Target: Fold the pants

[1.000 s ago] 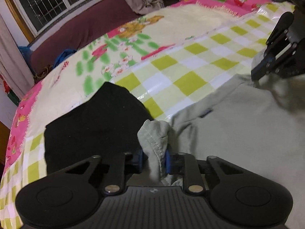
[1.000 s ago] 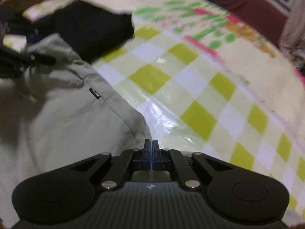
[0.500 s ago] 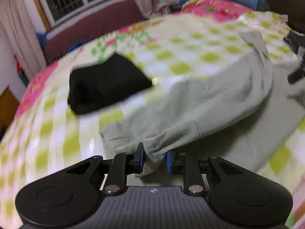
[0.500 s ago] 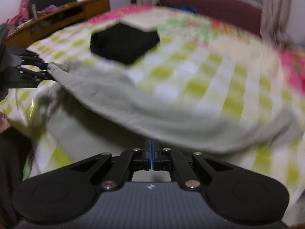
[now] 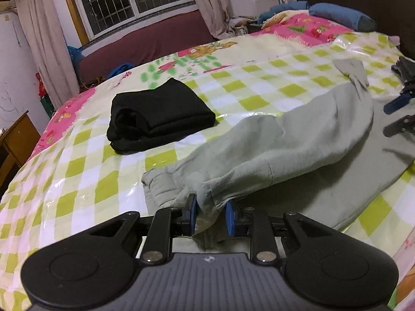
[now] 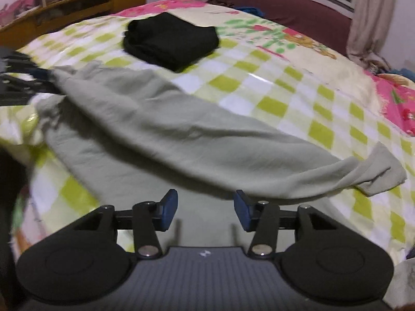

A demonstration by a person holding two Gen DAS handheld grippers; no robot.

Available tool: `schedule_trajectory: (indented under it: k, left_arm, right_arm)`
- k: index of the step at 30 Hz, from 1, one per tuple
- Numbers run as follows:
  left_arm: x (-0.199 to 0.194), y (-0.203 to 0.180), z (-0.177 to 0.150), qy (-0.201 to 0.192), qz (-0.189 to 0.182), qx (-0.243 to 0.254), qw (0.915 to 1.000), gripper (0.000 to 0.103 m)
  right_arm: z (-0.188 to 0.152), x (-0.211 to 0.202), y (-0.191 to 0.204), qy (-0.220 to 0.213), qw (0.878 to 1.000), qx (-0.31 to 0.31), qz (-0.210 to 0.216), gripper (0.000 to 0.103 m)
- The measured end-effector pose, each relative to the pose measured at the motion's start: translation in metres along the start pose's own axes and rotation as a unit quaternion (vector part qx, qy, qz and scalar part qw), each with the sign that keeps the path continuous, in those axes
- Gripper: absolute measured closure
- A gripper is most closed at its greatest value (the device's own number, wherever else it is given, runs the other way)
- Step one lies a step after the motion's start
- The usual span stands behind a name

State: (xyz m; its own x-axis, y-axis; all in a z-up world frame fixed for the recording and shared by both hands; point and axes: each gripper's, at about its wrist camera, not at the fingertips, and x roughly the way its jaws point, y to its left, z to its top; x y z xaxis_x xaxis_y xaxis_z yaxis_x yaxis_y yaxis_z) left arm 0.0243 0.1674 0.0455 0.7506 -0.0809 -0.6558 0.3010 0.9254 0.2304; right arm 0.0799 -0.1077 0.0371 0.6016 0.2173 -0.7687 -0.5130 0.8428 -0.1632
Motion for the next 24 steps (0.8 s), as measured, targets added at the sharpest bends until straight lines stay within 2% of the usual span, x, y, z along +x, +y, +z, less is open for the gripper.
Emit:
schedule_trajectory:
  k: [5, 9, 12, 13, 14, 15, 18, 22, 24]
  left_arm:
    - [0.001, 0.01, 0.012, -0.004, -0.018, -0.031, 0.9994, 0.063]
    - [0.0, 0.018, 0.022, -0.014, -0.017, -0.049, 0.9985, 0.063]
    - [0.0, 0.019, 0.028, -0.017, -0.012, -0.044, 0.9988, 0.063]
    - [0.0, 0.018, 0.029, -0.017, -0.011, -0.04, 0.999, 0.063]
    - [0.0, 0.017, 0.03, -0.016, -0.009, -0.036, 0.9992, 0.063]
    - [0.001, 0.017, 0.03, -0.014, -0.007, -0.033, 0.9993, 0.063]
    - [0.005, 0.022, 0.033, -0.011, 0.0, -0.028, 0.9996, 0.064]
    - [-0.004, 0.036, 0.038, -0.026, 0.018, -0.027, 0.9992, 0.064]
    - [-0.015, 0.041, 0.034, -0.035, 0.03, -0.025, 0.9986, 0.064]
  right_arm:
    - [-0.012, 0.012, 0.0, 0.004, 0.991, -0.115, -0.07, 0.054]
    - [-0.013, 0.024, 0.009, -0.004, 0.981, -0.18, -0.065, 0.048]
    - [-0.008, 0.046, 0.015, -0.007, 0.974, -0.209, -0.084, 0.05]
    - [-0.005, 0.053, 0.014, -0.007, 0.974, -0.206, -0.093, 0.057]
    - [-0.002, 0.059, 0.011, -0.005, 0.976, -0.198, -0.095, 0.069]
    - [0.004, 0.062, 0.007, 0.004, 0.979, -0.18, -0.092, 0.1]
    - [0.025, 0.049, -0.008, 0.008, 0.993, -0.105, -0.057, 0.102]
    - [0.047, -0.003, -0.009, -0.025, 0.997, -0.068, -0.028, 0.102]
    - [0.049, -0.03, 0.003, -0.045, 0.996, -0.071, -0.019, 0.102]
